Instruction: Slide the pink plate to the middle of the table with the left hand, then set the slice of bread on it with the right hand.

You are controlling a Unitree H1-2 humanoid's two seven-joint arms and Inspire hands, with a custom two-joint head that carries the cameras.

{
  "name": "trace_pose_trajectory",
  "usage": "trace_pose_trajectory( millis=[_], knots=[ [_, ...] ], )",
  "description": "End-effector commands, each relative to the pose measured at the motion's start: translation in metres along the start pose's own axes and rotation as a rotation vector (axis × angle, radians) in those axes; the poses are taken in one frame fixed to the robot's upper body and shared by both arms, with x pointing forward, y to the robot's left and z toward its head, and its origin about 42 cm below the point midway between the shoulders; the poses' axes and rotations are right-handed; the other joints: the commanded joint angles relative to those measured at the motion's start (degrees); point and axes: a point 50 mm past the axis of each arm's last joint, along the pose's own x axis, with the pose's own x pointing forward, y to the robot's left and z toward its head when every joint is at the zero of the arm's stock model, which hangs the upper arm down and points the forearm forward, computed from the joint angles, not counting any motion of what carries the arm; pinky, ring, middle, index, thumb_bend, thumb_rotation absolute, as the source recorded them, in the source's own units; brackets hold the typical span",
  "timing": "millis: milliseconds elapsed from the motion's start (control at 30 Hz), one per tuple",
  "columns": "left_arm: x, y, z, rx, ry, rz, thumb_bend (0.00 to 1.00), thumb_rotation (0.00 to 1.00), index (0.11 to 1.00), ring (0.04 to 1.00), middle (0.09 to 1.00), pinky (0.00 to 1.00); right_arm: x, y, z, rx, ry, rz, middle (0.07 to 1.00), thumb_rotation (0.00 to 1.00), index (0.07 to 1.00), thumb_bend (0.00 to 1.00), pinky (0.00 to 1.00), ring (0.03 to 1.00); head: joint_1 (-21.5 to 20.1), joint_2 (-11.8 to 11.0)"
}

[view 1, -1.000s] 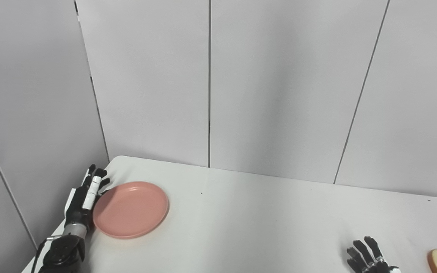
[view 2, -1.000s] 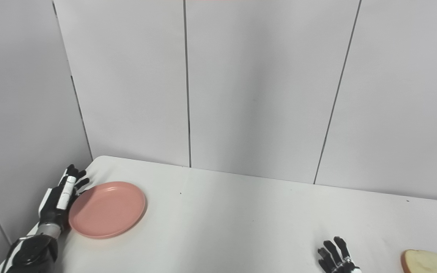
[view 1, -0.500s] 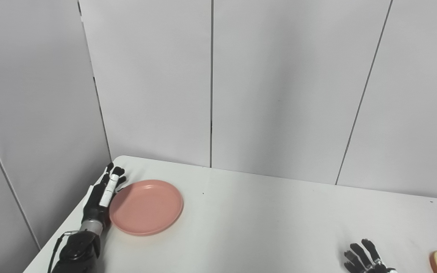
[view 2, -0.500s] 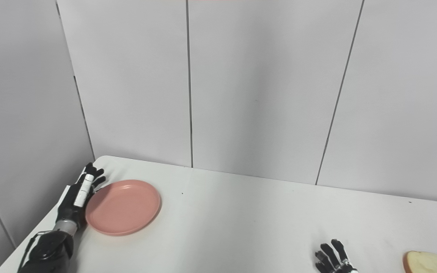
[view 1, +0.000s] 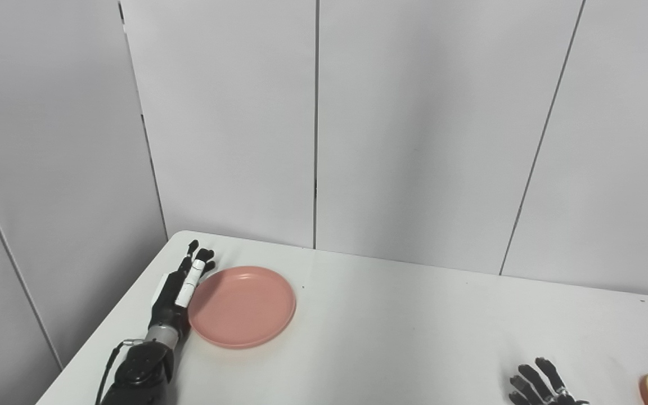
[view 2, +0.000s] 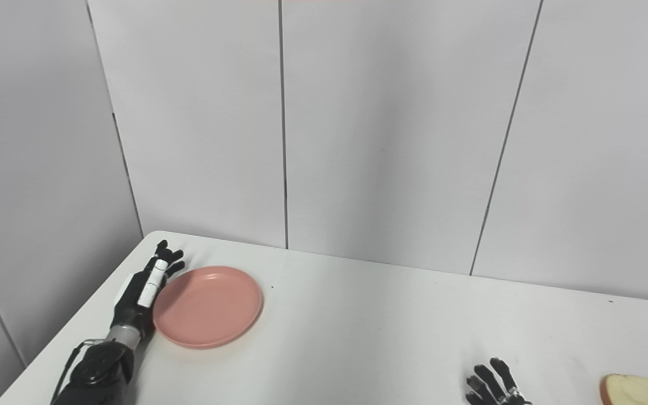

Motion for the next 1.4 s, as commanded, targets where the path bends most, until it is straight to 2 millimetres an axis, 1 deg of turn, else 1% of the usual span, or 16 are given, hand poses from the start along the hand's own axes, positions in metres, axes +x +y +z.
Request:
trace_pose_trajectory(
  millis=[0,400,533,667,767,800,833,933,967,1000,1100,1133,1167,1233,1267,1367],
  knots=[
    [-0.005,-0.058,-0.019,-0.026,0.083,-0.145,0.98,0.85,1.000,0.908,0.919,0.75,-0.038,0.000,-0.039,0.057,0.179,-0.053,0.865,1.00,0.893,0.77,0.87,0.852,-0.05,0.07],
    [-0.008,-0.104,-0.021,-0.092,0.089,-0.202,0.92,0.80,1.000,0.915,0.909,0.76,-0.039,0.004,-0.039,0.034,0.165,-0.054,0.857,1.00,0.881,0.76,0.86,0.849,-1.99,0.98],
    [-0.009,-0.118,-0.020,-0.125,0.092,-0.221,0.91,0.79,1.000,0.908,0.898,0.77,-0.039,0.006,-0.038,0.012,0.118,-0.080,0.918,0.99,0.913,0.73,0.92,0.908,-3.27,1.58],
    [-0.007,-0.130,-0.017,-0.105,0.082,-0.251,0.94,0.80,1.000,0.902,0.905,0.77,-0.037,0.009,-0.036,-0.004,0.054,-0.132,0.933,0.94,0.923,0.74,0.92,0.911,-7.09,2.99],
    [-0.006,-0.138,-0.013,-0.150,0.082,-0.276,0.93,0.79,1.000,0.918,0.911,0.80,-0.038,0.012,-0.035,-0.028,0.016,-0.158,0.912,0.91,0.898,0.76,0.89,0.886,-9.34,3.69],
    [-0.006,-0.140,-0.012,-0.155,0.083,-0.283,0.93,0.79,1.000,0.916,0.907,0.79,-0.038,0.015,-0.035,-0.028,0.008,-0.165,0.903,0.89,0.888,0.77,0.88,0.876,-11.39,4.08],
    [-0.007,-0.141,-0.012,-0.153,0.083,-0.290,0.93,0.79,1.000,0.915,0.906,0.79,-0.038,0.016,-0.034,-0.027,0.003,-0.172,0.900,0.89,0.885,0.77,0.87,0.873,-11.39,4.08],
    [-0.009,-0.142,-0.013,-0.148,0.082,-0.308,0.95,0.79,1.000,0.908,0.910,0.78,-0.039,0.024,-0.034,-0.023,-0.010,-0.183,0.883,0.86,0.868,0.77,0.85,0.855,-15.95,4.58],
    [-0.010,-0.143,-0.014,-0.152,0.084,-0.313,0.95,0.79,1.000,0.907,0.911,0.79,-0.039,0.027,-0.034,-0.027,-0.011,-0.185,0.880,0.85,0.865,0.77,0.84,0.851,-15.95,4.58],
    [-0.011,-0.143,-0.014,-0.157,0.087,-0.317,0.95,0.79,1.000,0.907,0.912,0.79,-0.040,0.030,-0.034,-0.029,-0.009,-0.187,0.878,0.85,0.864,0.77,0.84,0.848,-17.93,4.82],
    [-0.014,-0.146,-0.014,-0.165,0.100,-0.341,0.98,0.81,1.000,0.918,0.920,0.80,-0.039,0.041,-0.034,-0.032,-0.002,-0.184,0.865,0.85,0.850,0.77,0.83,0.843,-21.07,5.17],
    [-0.015,-0.148,-0.015,-0.167,0.103,-0.351,0.99,0.81,1.000,0.921,0.921,0.80,-0.039,0.044,-0.035,-0.032,0.000,-0.183,0.865,0.85,0.850,0.77,0.83,0.844,-21.07,5.17],
    [-0.015,-0.149,-0.015,-0.170,0.103,-0.360,1.00,0.80,1.000,0.928,0.924,0.81,-0.038,0.048,-0.036,-0.032,0.001,-0.181,0.865,0.86,0.848,0.77,0.84,0.847,-22.75,5.40],
    [-0.016,-0.152,-0.015,-0.180,0.099,-0.372,1.00,0.80,1.000,0.928,0.924,0.81,-0.037,0.053,-0.037,-0.032,0.004,-0.179,0.867,0.86,0.847,0.77,0.84,0.850,-23.18,5.47],
    [-0.017,-0.155,-0.014,-0.187,0.097,-0.376,0.99,0.80,1.000,0.928,0.924,0.81,-0.036,0.057,-0.037,-0.029,0.006,-0.177,0.868,0.86,0.846,0.77,0.84,0.851,-24.89,5.64],
    [-0.019,-0.165,-0.012,-0.209,0.095,-0.386,0.98,0.79,1.000,0.932,0.917,0.82,-0.034,0.067,-0.036,-0.028,0.011,-0.177,0.882,0.88,0.854,0.77,0.86,0.865,-26.63,5.80]
  ],
)
